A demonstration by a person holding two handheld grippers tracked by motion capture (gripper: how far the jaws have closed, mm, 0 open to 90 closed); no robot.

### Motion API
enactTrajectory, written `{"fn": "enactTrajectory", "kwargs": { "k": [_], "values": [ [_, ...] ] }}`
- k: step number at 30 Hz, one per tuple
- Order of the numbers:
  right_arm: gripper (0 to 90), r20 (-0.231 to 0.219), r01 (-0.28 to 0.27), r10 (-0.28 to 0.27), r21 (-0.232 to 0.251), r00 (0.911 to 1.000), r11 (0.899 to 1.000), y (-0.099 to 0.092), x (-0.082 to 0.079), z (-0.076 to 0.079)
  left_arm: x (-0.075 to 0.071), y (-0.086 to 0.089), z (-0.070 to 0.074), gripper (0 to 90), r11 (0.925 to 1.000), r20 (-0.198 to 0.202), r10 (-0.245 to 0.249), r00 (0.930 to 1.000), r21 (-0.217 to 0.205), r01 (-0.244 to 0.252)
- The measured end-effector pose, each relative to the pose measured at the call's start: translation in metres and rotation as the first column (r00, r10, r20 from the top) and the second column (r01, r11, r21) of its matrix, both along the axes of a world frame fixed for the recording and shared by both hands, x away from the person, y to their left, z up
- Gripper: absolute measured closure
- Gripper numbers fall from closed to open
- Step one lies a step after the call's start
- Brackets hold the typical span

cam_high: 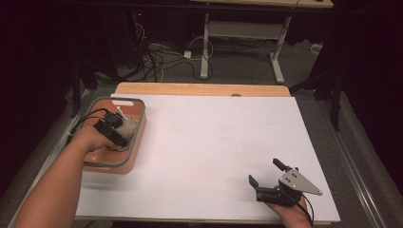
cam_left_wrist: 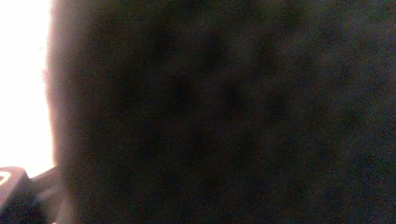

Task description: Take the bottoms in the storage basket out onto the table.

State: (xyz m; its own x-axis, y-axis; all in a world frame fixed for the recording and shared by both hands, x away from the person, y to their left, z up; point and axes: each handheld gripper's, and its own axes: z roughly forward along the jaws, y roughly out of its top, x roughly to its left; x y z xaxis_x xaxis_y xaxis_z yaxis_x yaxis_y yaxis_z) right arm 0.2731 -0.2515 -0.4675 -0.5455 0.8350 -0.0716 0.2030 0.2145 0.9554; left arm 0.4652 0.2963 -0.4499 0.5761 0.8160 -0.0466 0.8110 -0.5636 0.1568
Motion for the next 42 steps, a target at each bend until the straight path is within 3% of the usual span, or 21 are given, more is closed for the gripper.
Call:
{"fn": "enactTrajectory", "kwargs": {
  "k": [5, 19, 30, 42],
  "values": [
    [0.4, 0.0, 0.004, -0.004, 0.003, 1.0, 1.0, -0.001, 0.0, 0.0, 0.0, -0.005, 0.003, 47.6, 0.9996, -0.005, 0.003, 1.0, 0.029, -0.003],
    [0.4, 0.004, 0.006, -0.006, 0.015, 1.0, 1.0, -0.005, 0.0, 0.001, 0.004, -0.012, 0.018, 49.1, 0.9952, -0.068, -0.016, 0.9976, 0.095, 0.022],
    [0.4, 0.006, 0.0, -0.001, 0.017, 1.0, 1.0, -0.005, 0.0, 0.002, 0.003, -0.01, 0.039, 49.2, 0.9946, -0.152, 0.02, 0.9882, 0.104, -0.004],
    [0.4, 0.002, 0.0, 0.0, 0.021, 1.0, 1.0, -0.005, 0.004, 0.001, -0.006, -0.008, 0.052, 49.0, 0.9933, -0.186, 0.039, 0.9818, 0.114, -0.018]
  ]
}}
